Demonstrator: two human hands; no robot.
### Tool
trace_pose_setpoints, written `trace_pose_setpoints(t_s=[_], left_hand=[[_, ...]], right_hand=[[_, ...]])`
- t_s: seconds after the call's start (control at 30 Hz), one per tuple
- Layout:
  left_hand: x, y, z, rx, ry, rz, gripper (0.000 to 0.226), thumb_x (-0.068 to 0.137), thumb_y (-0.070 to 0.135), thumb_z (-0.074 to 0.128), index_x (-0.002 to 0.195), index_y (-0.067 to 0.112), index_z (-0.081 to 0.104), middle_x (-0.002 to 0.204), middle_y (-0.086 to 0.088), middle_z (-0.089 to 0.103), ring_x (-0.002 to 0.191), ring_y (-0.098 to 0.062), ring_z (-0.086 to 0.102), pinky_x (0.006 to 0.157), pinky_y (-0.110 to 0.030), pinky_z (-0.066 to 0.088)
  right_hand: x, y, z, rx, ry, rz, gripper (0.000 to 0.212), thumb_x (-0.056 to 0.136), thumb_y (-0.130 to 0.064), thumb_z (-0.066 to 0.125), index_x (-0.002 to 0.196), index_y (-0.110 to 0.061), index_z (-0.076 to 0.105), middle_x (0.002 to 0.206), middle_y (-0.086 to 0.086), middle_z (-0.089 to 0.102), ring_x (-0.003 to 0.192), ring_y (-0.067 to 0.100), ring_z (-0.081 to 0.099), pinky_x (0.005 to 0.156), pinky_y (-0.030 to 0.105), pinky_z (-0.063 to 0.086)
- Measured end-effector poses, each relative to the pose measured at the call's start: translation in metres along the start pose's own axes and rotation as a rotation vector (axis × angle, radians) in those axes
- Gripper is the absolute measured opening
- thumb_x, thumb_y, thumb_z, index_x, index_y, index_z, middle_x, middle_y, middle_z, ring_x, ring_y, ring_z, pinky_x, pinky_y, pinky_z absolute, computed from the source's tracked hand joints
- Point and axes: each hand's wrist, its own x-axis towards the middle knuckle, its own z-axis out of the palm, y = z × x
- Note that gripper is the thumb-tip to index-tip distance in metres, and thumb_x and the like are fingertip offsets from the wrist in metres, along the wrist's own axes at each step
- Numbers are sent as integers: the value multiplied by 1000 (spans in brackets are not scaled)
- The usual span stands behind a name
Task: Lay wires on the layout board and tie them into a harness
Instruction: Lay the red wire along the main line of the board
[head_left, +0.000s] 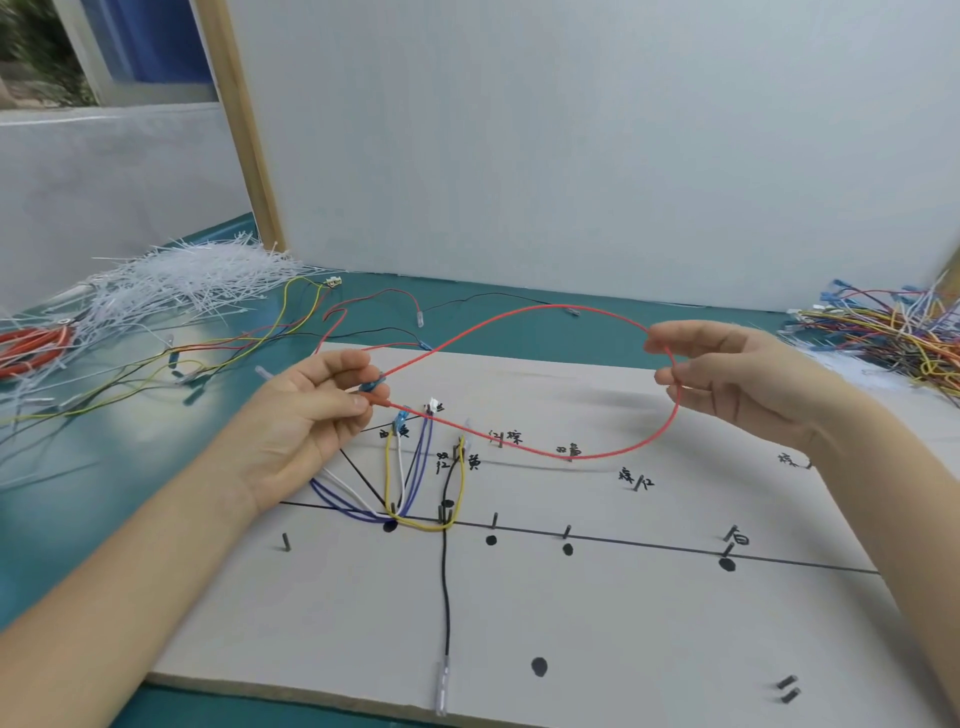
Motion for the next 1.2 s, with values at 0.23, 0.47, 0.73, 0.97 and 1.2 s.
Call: trace_pose_setpoints(t_s=[0.23, 0.47, 0.73, 0.97, 1.2], left_hand=[[-5, -2, 7, 95, -20, 47, 35, 80, -23, 41, 84, 8, 57, 66, 2, 68, 67, -10, 69, 61, -15, 54], [-16, 1, 17, 138, -202, 117, 27, 63, -7, 54, 73, 14, 67, 70, 1, 67, 71, -12, 69, 71, -18, 55], [-11, 34, -16, 527, -157, 148, 16, 65, 9, 73, 77, 20, 73, 70, 2, 65, 64, -12, 63, 62, -21, 52], [-5, 53, -71, 1160, -269, -76, 21, 80, 6, 71, 76, 27, 72, 52, 6, 45, 49, -5, 49, 52, -14, 43], [2, 55, -102, 1200, -281, -267, 33, 78, -7, 67, 74, 26, 74, 67, -2, 71, 60, -9, 66, 55, -15, 50]], right_hand=[[-12, 0, 39, -872, 162, -95, 48, 90, -33, 58, 135, -37, 40, 150, 0, 29, 132, 17, 35, 107, 38, 33], [-25, 26, 141, -1638, -130, -635, 91, 82, -55, 54, 145, -39, -10, 156, -4, 8, 143, 14, -13, 110, 53, -14], [-15, 18, 173, -1515, -139, -758, 40, 89, -7, 53, 124, -27, 53, 95, -1, 58, 70, 30, 57, 53, 32, 40], [-19, 32, 214, -1540, -319, -701, 26, 90, -7, 51, 112, -21, 58, 104, -2, 55, 83, 27, 58, 59, 31, 46], [-26, 41, 224, -1518, -377, -648, 23, 91, -6, 52, 107, -19, 60, 100, 0, 56, 86, 26, 60, 59, 32, 51]])
